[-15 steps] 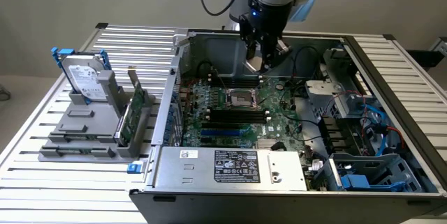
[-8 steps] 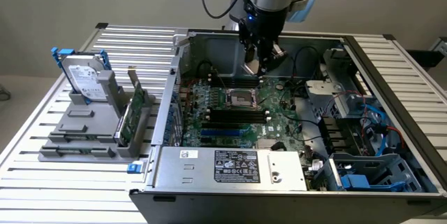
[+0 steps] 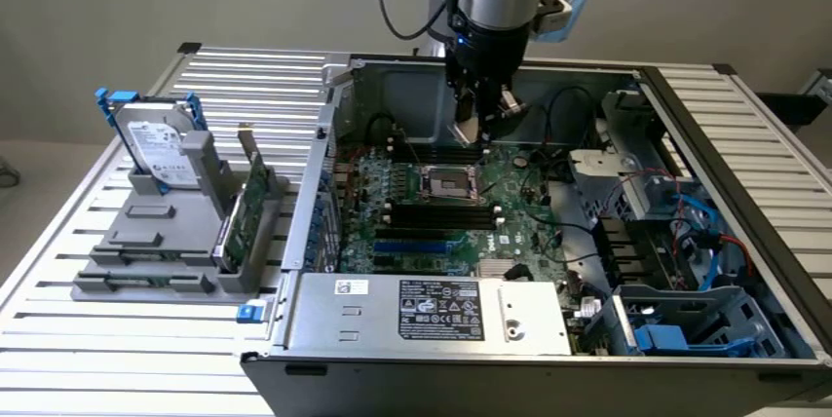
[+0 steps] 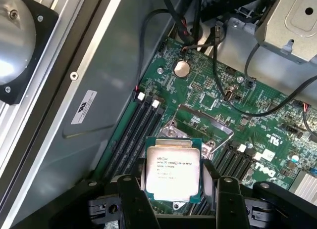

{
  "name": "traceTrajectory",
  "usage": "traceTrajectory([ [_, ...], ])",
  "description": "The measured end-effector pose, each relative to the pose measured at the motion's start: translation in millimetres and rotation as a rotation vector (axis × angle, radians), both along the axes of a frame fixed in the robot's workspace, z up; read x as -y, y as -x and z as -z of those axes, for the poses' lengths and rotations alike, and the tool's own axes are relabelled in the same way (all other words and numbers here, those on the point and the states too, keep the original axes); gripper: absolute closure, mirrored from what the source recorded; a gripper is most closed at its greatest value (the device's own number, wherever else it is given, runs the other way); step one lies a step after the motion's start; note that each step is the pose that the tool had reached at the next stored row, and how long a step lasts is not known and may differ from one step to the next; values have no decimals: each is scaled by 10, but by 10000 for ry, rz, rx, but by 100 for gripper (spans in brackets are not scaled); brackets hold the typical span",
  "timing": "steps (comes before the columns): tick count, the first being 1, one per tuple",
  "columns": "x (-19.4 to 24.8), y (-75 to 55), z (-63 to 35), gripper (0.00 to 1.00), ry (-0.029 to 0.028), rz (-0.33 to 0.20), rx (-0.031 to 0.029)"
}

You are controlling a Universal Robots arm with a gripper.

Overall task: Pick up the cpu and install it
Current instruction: 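Place the cpu into insertion slot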

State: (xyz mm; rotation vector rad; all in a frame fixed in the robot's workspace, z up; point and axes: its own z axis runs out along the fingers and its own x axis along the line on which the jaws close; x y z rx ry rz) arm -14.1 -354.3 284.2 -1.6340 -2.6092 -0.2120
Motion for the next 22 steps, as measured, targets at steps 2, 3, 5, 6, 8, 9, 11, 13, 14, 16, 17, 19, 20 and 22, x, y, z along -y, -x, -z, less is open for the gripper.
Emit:
traceTrajectory([
  [2, 0, 2, 1, 45, -1, 192, -29],
  [3, 0, 3, 2, 45, -2, 295, -57],
  [5, -1, 5, 2, 45, -3, 469, -161],
  [6, 0, 5, 2, 45, -4, 537, -232],
  [8, 0, 8, 1, 45, -2, 658, -364],
  [9, 0, 11, 1, 45, 0, 732, -410],
  [11, 0, 15, 1, 45, -3, 909, -445],
  [13, 0, 19, 4, 45, -8, 1101, -460],
  [14, 0, 23, 7, 45, -12, 1201, -462],
  [16, 0, 29, 12, 45, -15, 1402, -466],
  [17, 0, 29, 14, 45, -17, 1526, -468],
  [19, 0, 30, 22, 45, -25, 1808, -472],
  [20, 0, 30, 26, 45, -28, 1969, -473],
  [22, 0, 30, 35, 45, -35, 2312, -475],
])
